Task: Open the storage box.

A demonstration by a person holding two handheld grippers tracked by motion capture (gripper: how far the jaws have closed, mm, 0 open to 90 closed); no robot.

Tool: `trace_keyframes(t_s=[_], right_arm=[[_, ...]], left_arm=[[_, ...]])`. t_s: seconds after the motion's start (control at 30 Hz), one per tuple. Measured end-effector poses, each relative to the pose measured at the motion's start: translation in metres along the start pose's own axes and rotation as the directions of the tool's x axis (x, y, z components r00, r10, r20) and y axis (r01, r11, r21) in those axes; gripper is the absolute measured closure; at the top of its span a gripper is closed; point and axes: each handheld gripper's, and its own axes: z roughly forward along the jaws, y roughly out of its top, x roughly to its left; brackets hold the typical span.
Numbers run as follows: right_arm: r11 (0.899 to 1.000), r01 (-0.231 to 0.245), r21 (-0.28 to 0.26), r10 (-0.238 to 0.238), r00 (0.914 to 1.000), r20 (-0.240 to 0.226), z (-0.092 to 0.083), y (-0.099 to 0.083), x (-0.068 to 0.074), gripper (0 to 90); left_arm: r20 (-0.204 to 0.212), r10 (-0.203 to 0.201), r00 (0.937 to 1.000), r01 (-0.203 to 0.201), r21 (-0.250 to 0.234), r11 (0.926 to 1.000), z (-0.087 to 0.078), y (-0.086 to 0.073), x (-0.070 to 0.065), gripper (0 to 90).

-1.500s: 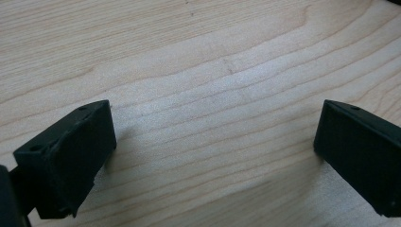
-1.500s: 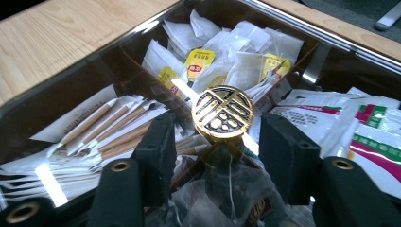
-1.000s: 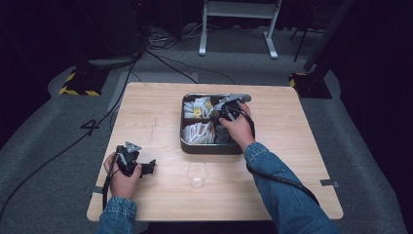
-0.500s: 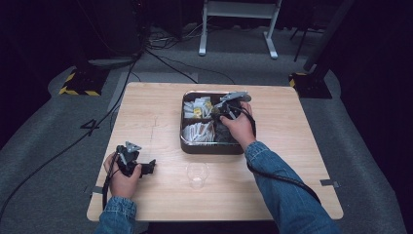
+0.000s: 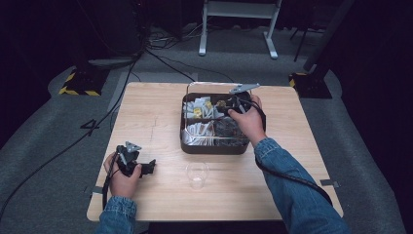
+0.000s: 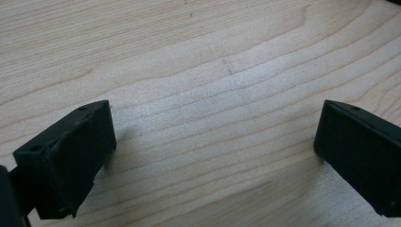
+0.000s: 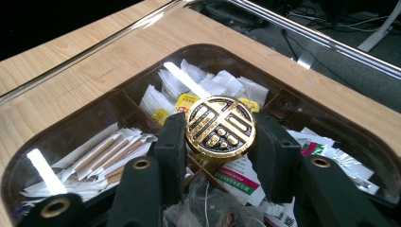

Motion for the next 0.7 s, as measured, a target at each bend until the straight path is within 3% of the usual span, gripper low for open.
trace_keyframes(t_s=[0.37,0.7], right_arm=[[1.0,0.006,-0.019,-0.006,1.0,-0.004,-0.026,-0.001,-0.01,58.4],[1.0,-0.011,-0.029,0.012,0.9994,0.033,-0.057,-0.009,-0.034,58.4]], left_arm=[[0.0,0.004,1.0,-0.004,0.0,1.0,0.0,0.0,0.0,0.2],[-0.002,0.005,1.0,-0.005,-0.003,1.0,0.001,0.001,0.001,0.2]])
